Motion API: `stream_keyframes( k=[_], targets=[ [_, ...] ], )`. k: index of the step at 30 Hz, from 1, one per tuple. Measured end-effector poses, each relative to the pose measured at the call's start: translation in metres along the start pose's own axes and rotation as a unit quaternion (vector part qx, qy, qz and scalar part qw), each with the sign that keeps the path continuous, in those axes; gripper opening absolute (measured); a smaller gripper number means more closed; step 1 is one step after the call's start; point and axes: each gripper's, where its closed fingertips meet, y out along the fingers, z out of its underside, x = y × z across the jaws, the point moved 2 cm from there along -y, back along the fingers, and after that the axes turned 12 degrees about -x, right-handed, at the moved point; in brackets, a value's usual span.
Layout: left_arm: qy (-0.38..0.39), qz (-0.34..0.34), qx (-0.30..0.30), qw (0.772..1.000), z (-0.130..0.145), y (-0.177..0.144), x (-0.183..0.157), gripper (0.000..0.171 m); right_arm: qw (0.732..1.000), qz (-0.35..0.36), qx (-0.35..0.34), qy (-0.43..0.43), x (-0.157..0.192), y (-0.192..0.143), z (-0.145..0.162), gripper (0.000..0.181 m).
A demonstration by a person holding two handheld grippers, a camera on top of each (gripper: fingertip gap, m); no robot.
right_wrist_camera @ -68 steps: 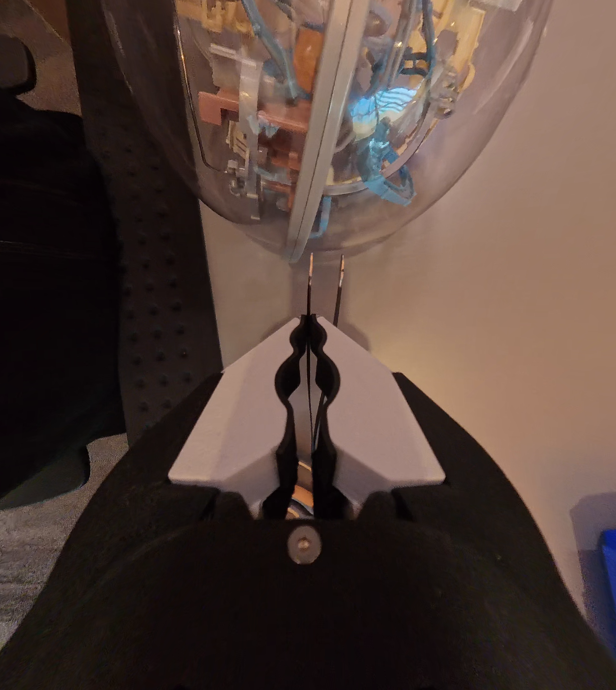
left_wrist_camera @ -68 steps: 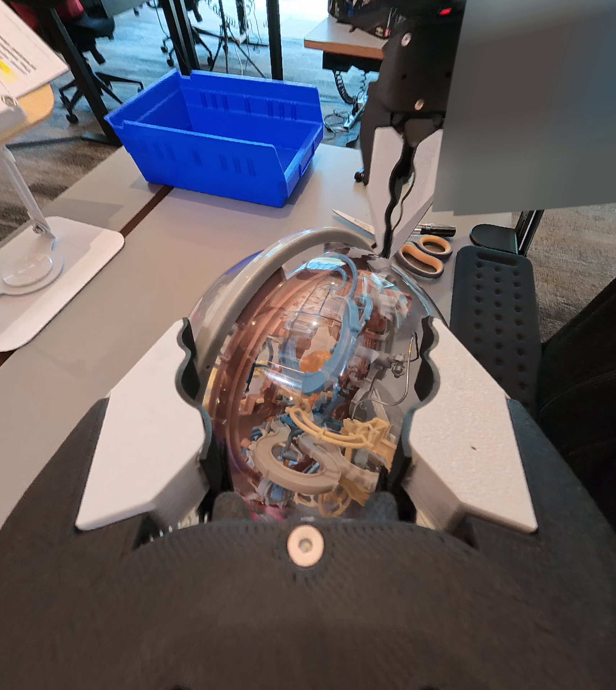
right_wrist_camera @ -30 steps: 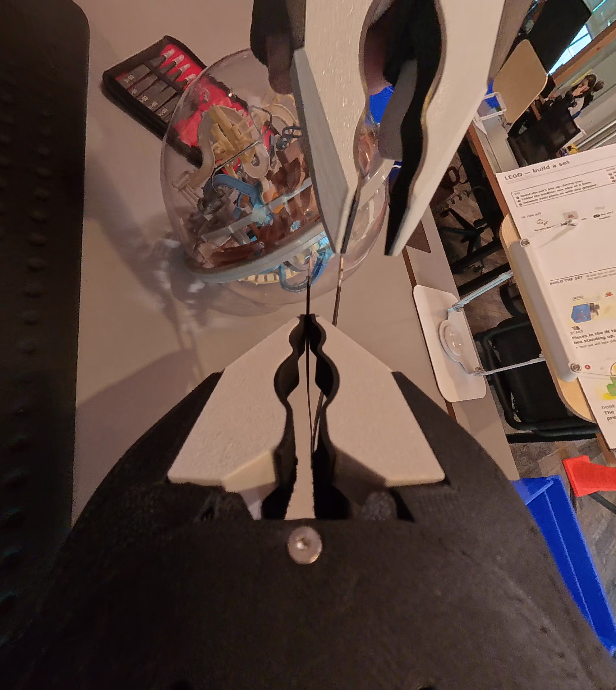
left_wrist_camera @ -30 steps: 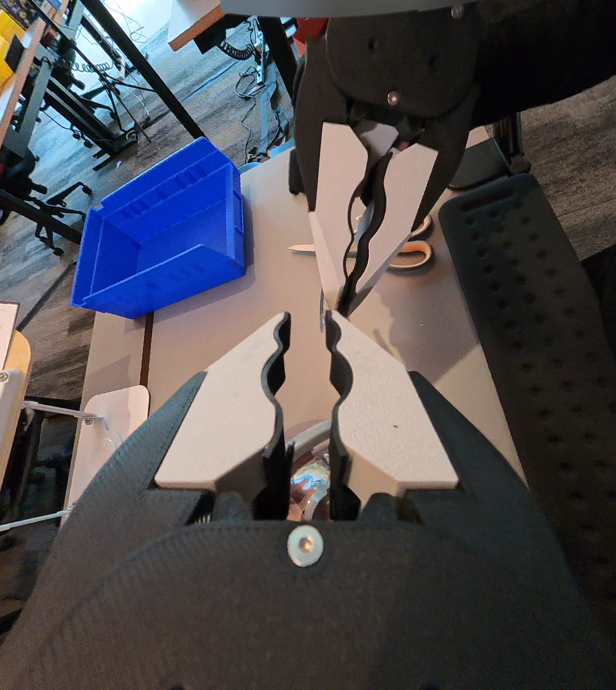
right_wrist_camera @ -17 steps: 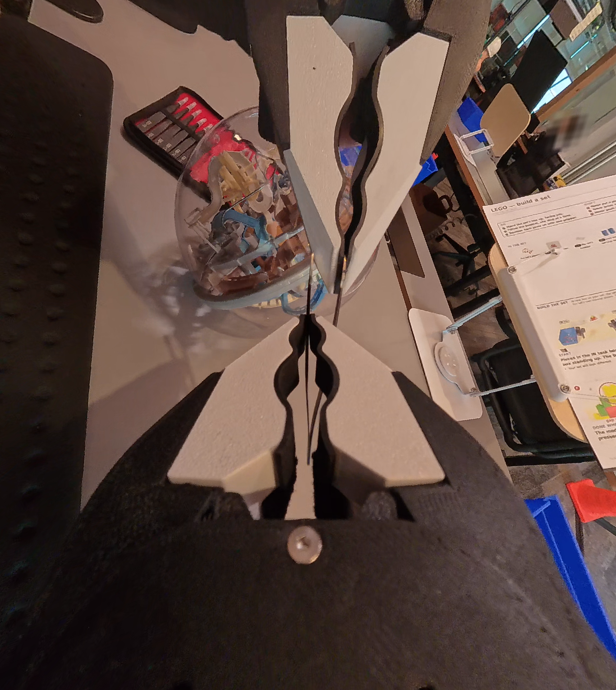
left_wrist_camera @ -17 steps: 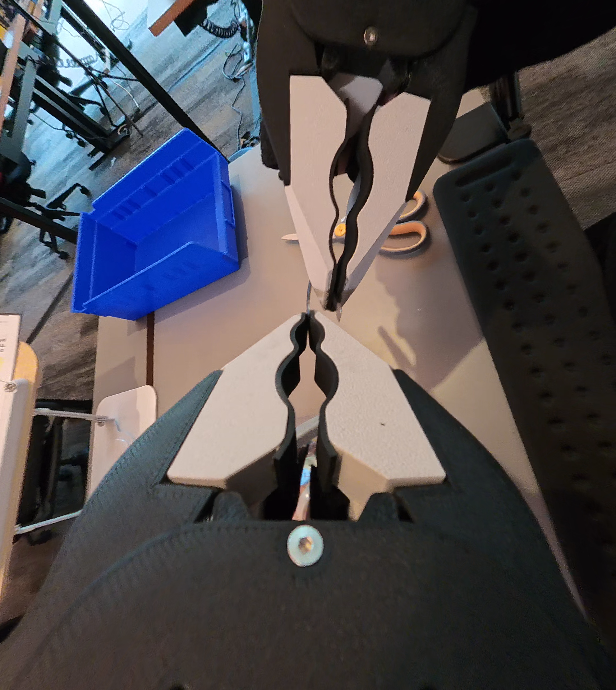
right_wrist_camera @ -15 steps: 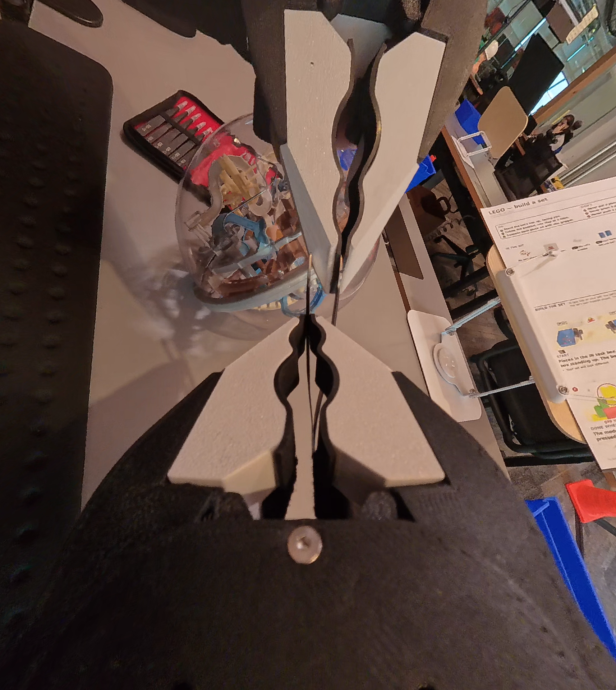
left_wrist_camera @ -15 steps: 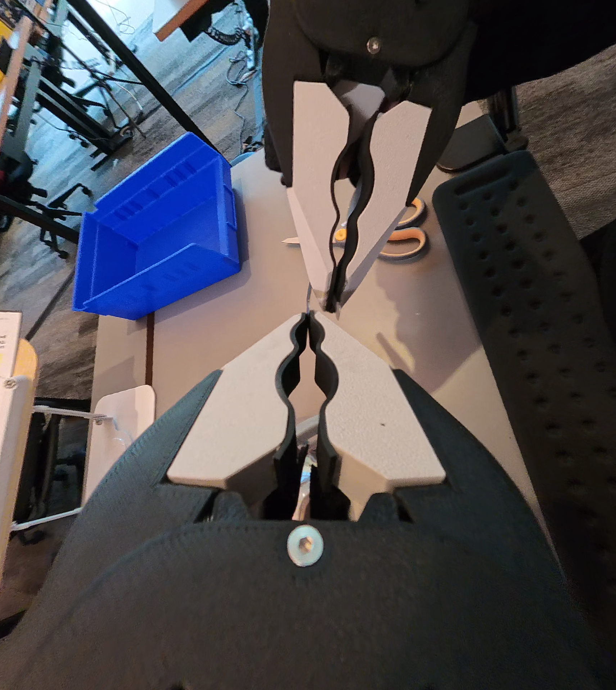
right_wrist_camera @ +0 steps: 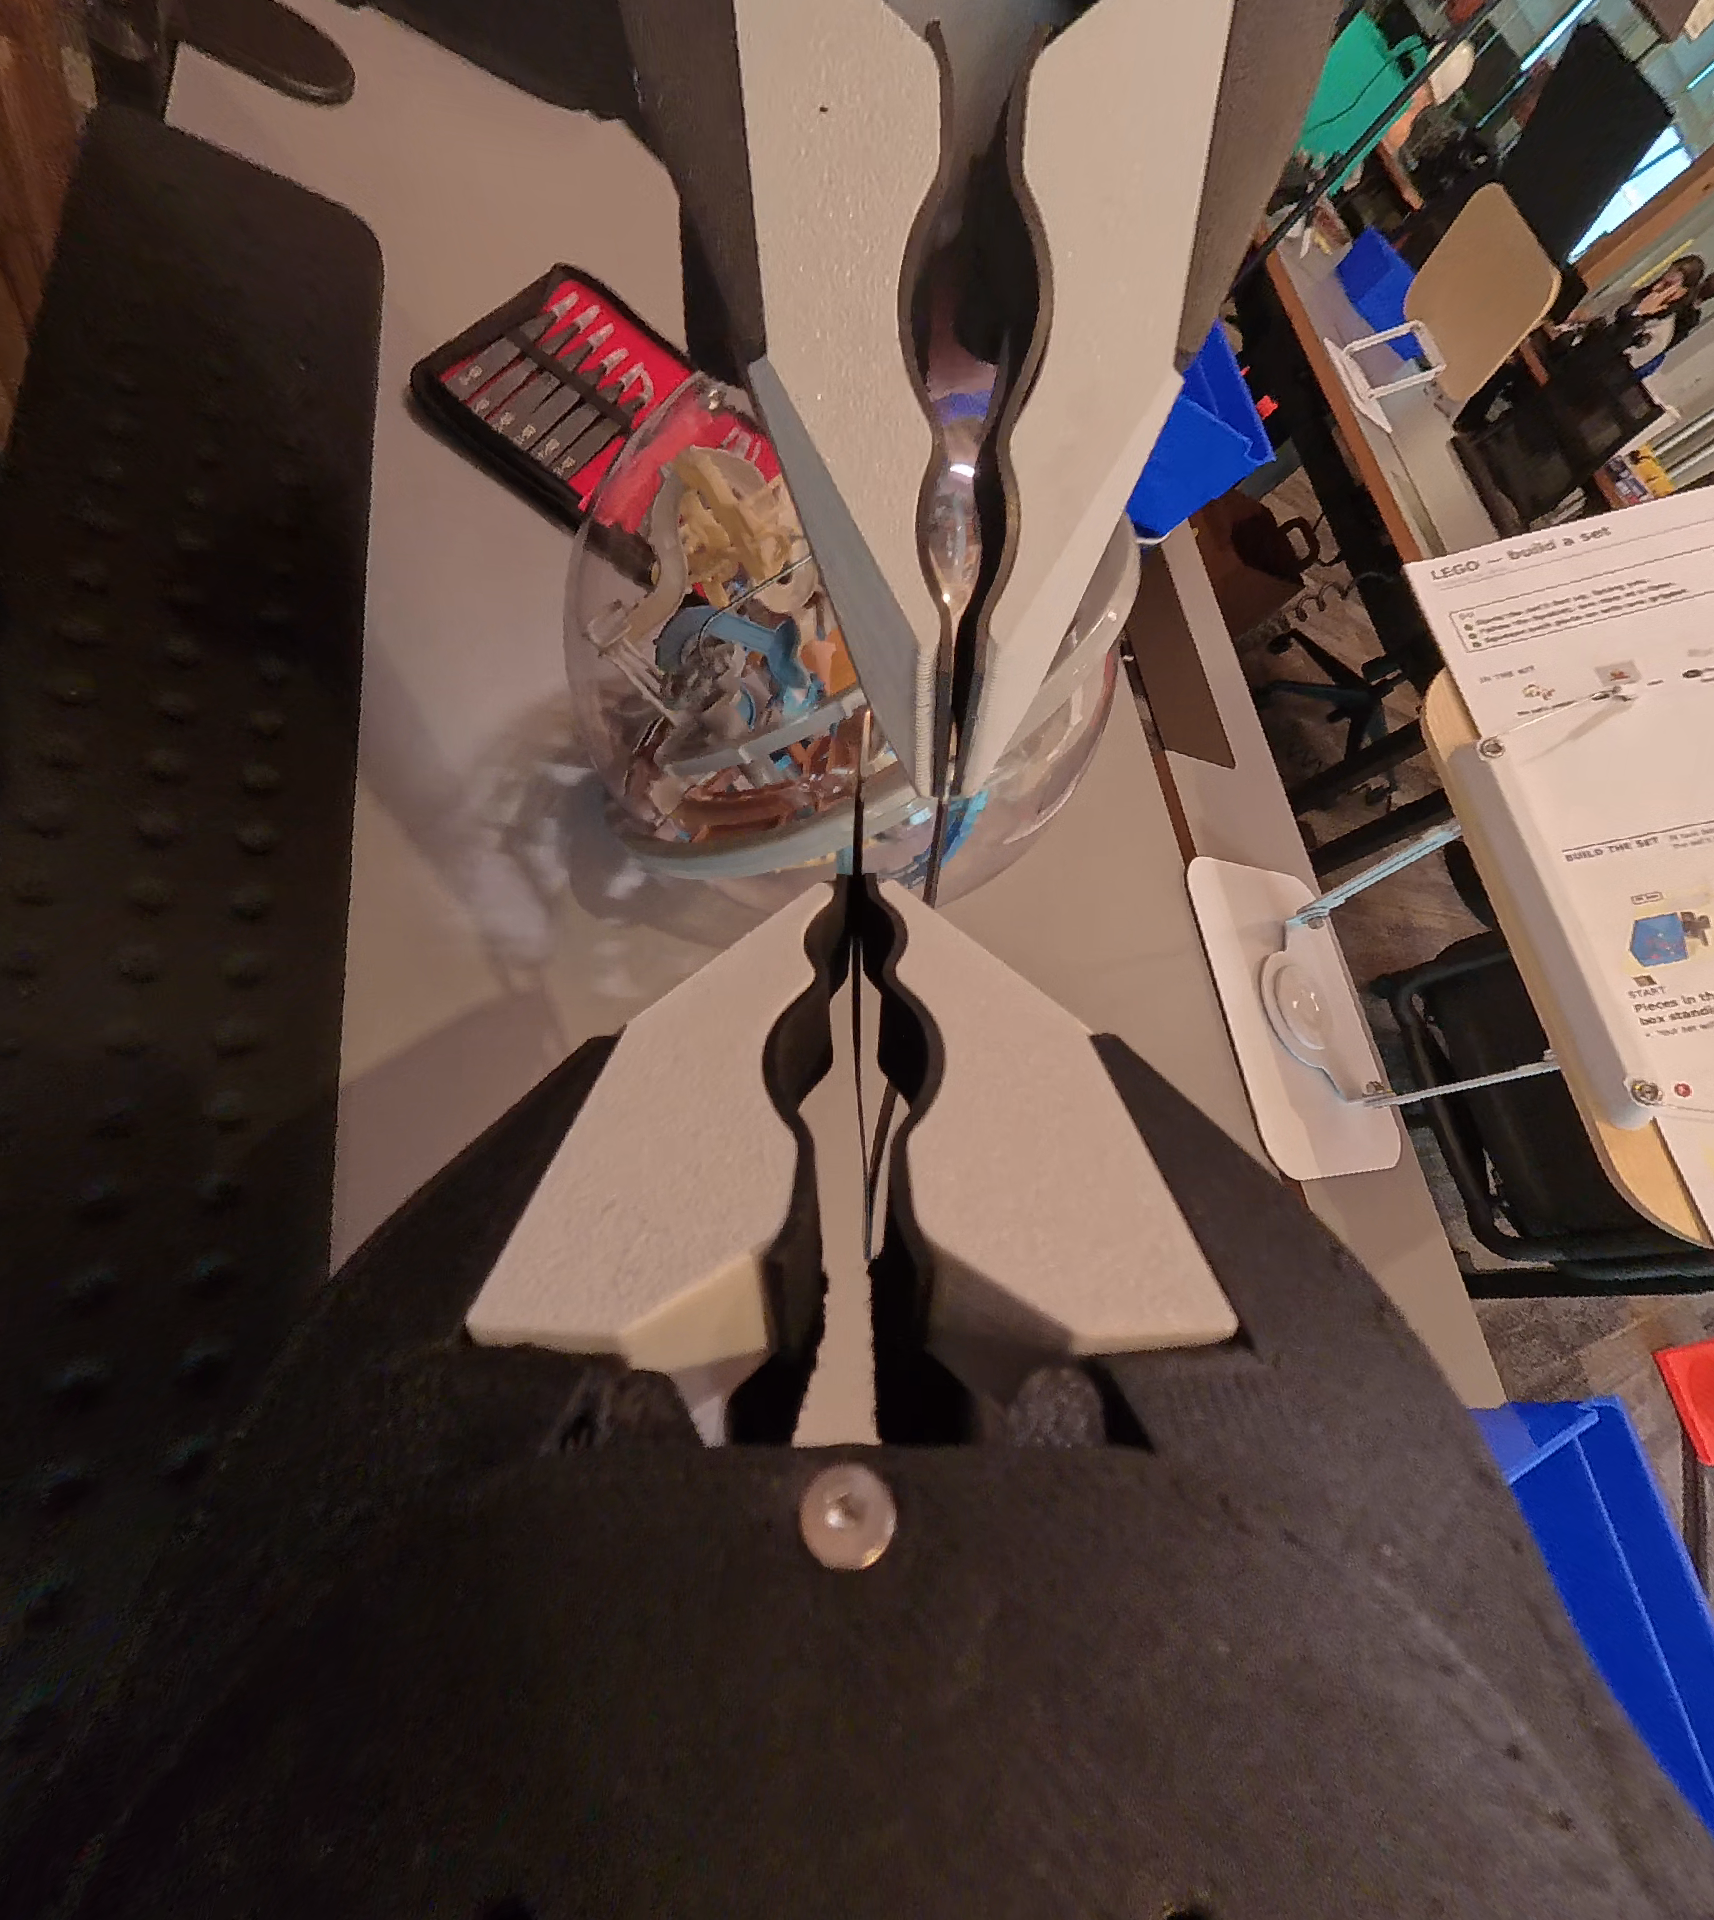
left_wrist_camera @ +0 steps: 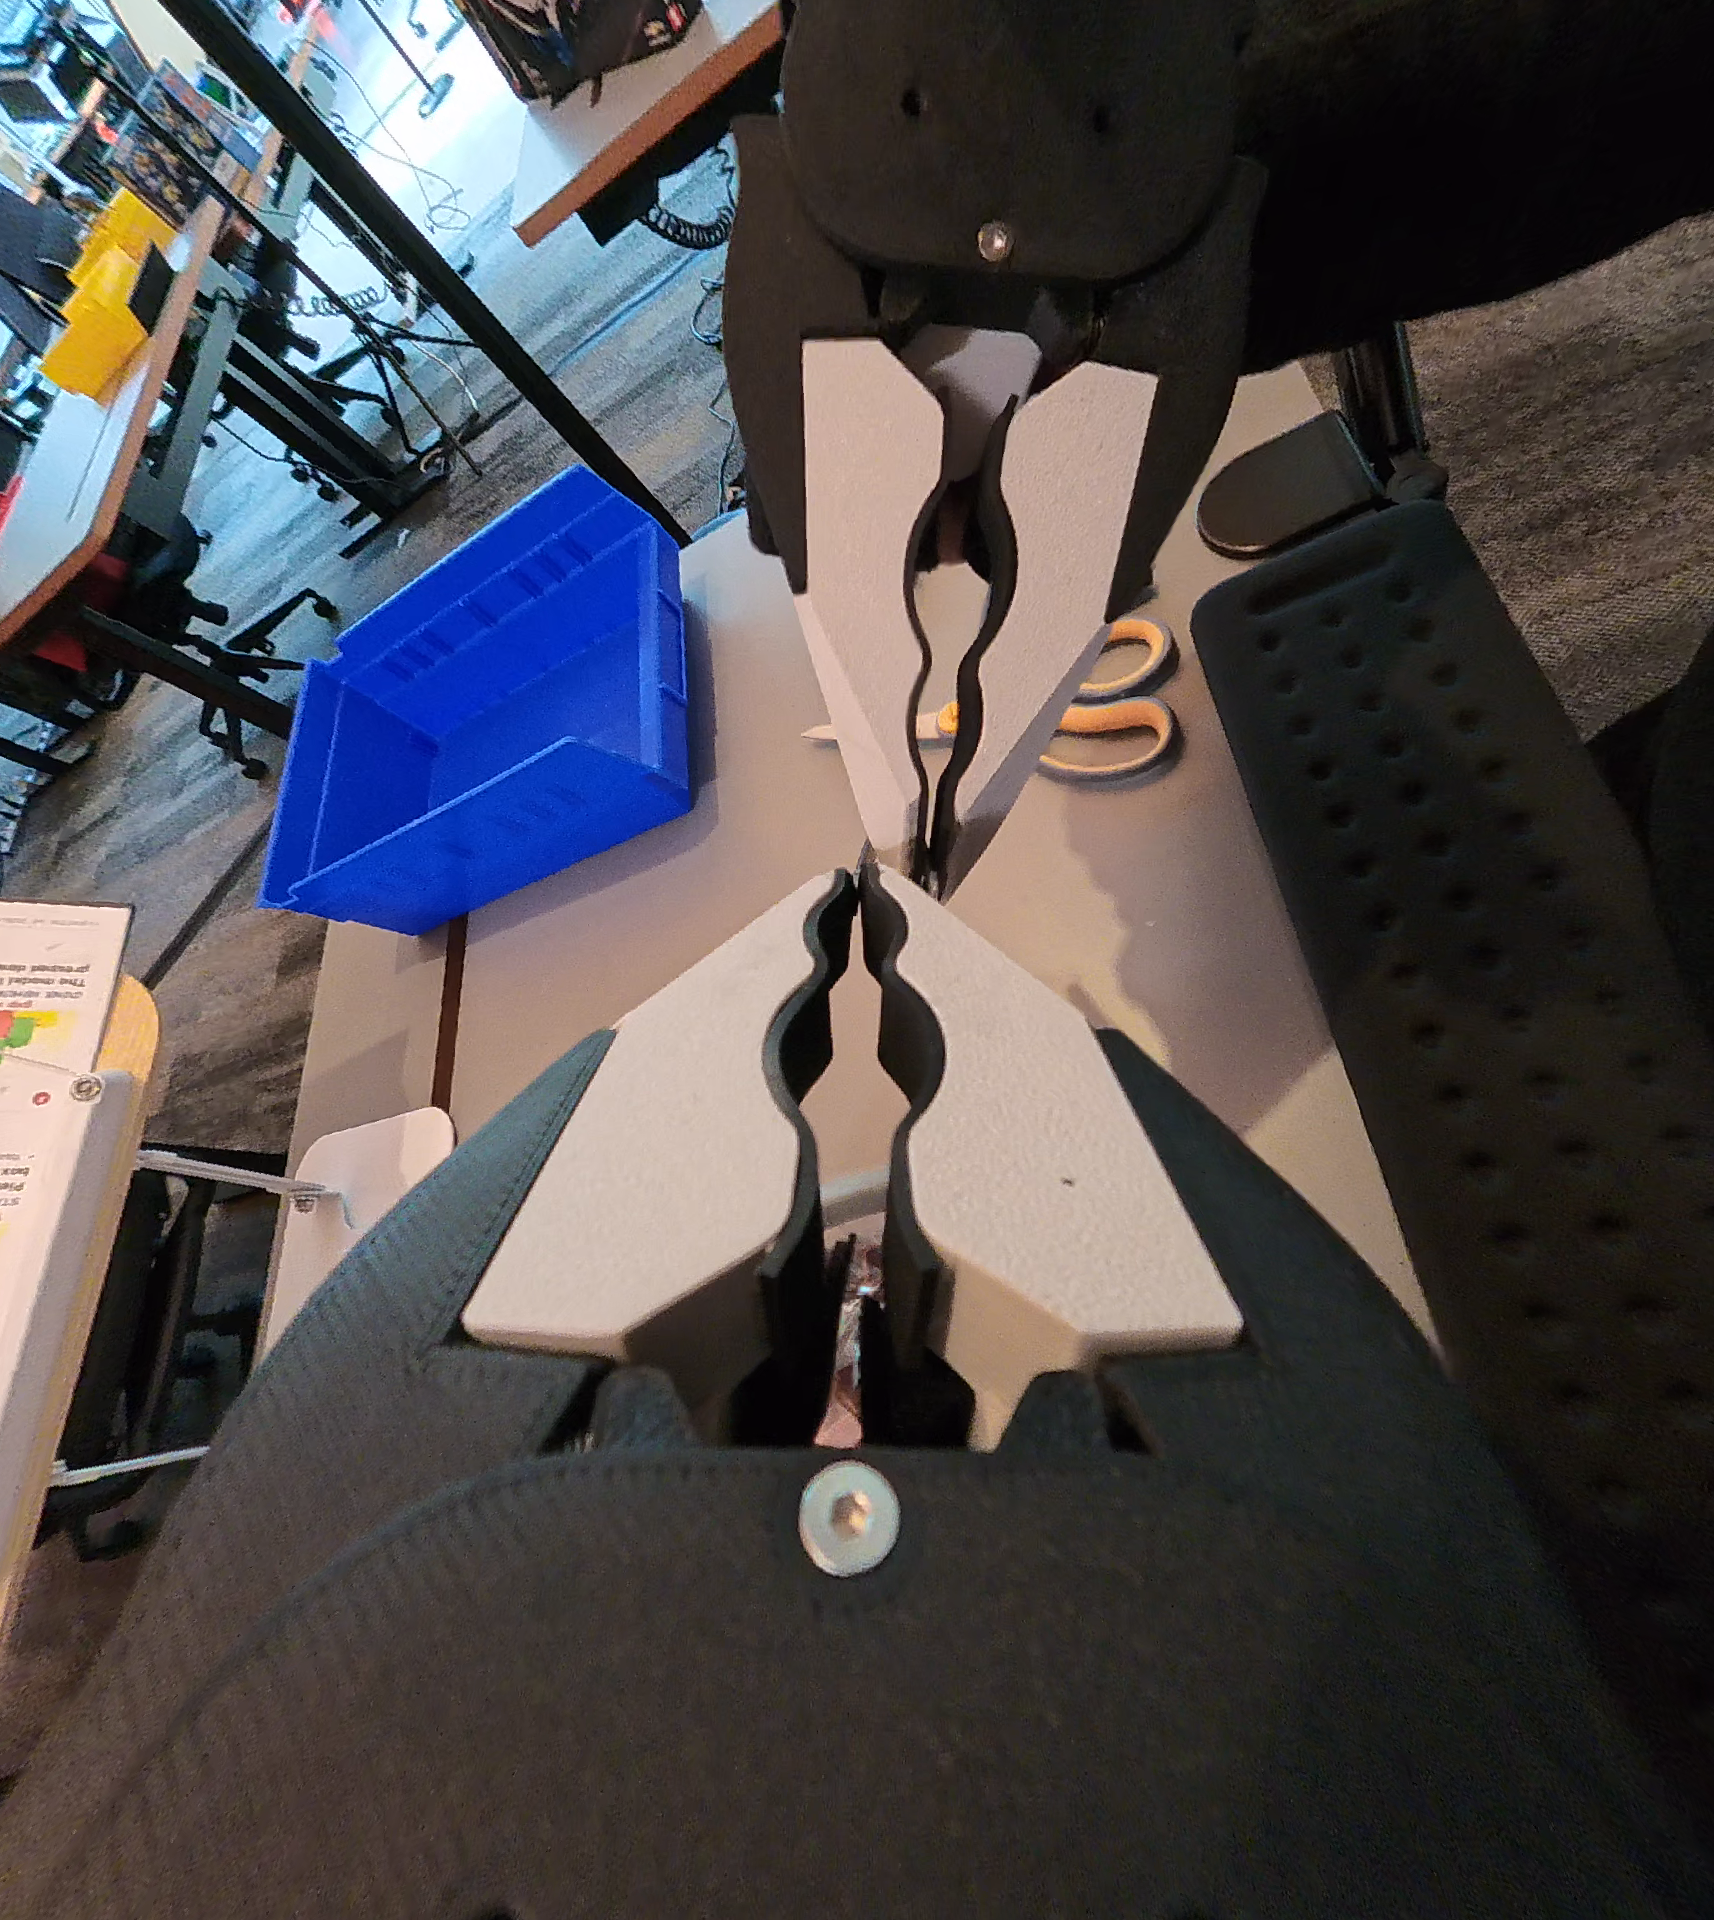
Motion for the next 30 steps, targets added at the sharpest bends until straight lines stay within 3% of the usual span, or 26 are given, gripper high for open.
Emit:
stream_keyframes(
  k=[3, 6, 8, 13, 17, 22, 24, 26, 30],
  targets=[
    [-0.045, -0.03, -0.029, 0.998, -0.006, -0.005, 0.008, 0.0, 0.999, 0.027, -0.029, 0.016, -0.008, -0.006, -0.009, 0.001],
    [-0.124, -0.078, -0.082, 0.986, -0.011, -0.016, 0.023, 0.0, 0.992, 0.075, -0.09, 0.049, -0.016, -0.022, -0.027, 0.028],
    [-0.186, -0.099, -0.129, 0.969, -0.015, -0.025, 0.028, 0.0, 0.981, 0.082, -0.146, 0.094, -0.013, -0.033, -0.037, 0.031],
    [-0.295, -0.15, -0.255, 0.908, -0.028, -0.044, 0.037, 0.0, 0.926, 0.063, -0.276, 0.25, 0.0, -0.04, -0.041, 0.031],
    [-0.367, -0.138, -0.318, 0.863, -0.04, -0.049, 0.033, 0.0, 0.864, 0.055, -0.361, 0.347, -0.003, -0.033, -0.045, 0.038],
    [-0.5, -0.077, -0.41, 0.759, -0.041, -0.04, 0.014, 0.0, 0.783, 0.037, -0.461, 0.416, -0.016, -0.026, -0.04, 0.023],
    [-0.529, -0.071, -0.427, 0.73, -0.034, -0.032, 0.006, 0.0, 0.774, 0.033, -0.48, 0.411, -0.018, -0.026, -0.041, 0.016],
    [-0.551, -0.065, -0.435, 0.709, -0.028, -0.024, -0.001, 0.0, 0.786, 0.035, -0.476, 0.392, -0.016, -0.023, -0.045, 0.017],
    [-0.572, -0.046, -0.45, 0.684, -0.028, -0.015, -0.01, 0.0, 0.785, 0.03, -0.479, 0.392, -0.014, -0.019, -0.048, 0.017]
  ],
)
